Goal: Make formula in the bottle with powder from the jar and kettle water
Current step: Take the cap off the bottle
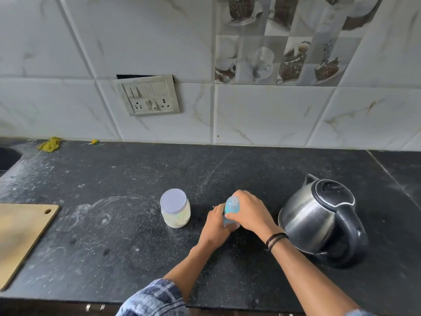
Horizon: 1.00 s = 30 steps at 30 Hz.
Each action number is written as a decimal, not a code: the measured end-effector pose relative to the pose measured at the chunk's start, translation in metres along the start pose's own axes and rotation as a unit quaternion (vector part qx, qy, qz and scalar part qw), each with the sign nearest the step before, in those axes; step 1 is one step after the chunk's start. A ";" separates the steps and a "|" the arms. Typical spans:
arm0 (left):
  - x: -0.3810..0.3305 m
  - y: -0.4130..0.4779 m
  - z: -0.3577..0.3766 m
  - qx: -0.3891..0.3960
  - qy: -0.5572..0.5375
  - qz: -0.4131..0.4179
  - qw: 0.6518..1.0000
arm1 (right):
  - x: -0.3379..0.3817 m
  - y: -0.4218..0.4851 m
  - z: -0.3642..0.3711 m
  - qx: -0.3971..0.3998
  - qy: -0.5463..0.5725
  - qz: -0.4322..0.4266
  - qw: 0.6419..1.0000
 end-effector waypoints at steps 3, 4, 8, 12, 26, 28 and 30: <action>0.003 0.002 0.005 0.011 -0.007 0.003 1.000 | -0.002 0.004 -0.001 -0.001 -0.008 -0.005 1.000; 0.004 0.001 0.007 0.015 -0.008 0.001 1.000 | -0.001 0.005 -0.001 -0.003 -0.009 -0.010 1.000; 0.012 0.000 0.010 0.022 0.013 -0.010 1.000 | 0.003 0.004 0.002 -0.007 -0.014 -0.031 0.999; 0.017 -0.002 0.013 0.022 0.016 -0.008 1.000 | 0.003 0.005 0.000 0.002 -0.007 -0.056 0.998; 0.010 -0.006 0.014 -0.023 -0.001 0.058 0.998 | 0.014 0.011 -0.003 0.048 -0.046 -0.121 0.990; 0.007 -0.007 0.014 -0.034 0.021 0.080 0.996 | 0.019 0.008 -0.003 0.025 -0.058 -0.121 0.991; 0.005 -0.007 0.014 -0.039 0.040 0.091 0.994 | 0.021 0.007 -0.002 0.014 -0.056 -0.121 0.991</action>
Point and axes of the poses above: each hand's wrist, its own y-axis towards the middle knuckle, its own z-axis out of the palm, x = y × z, the point moved 10 cm from there along y, towards the middle knuckle, and after that the axes turned 2 degrees about -y, right-handed, at the moved point
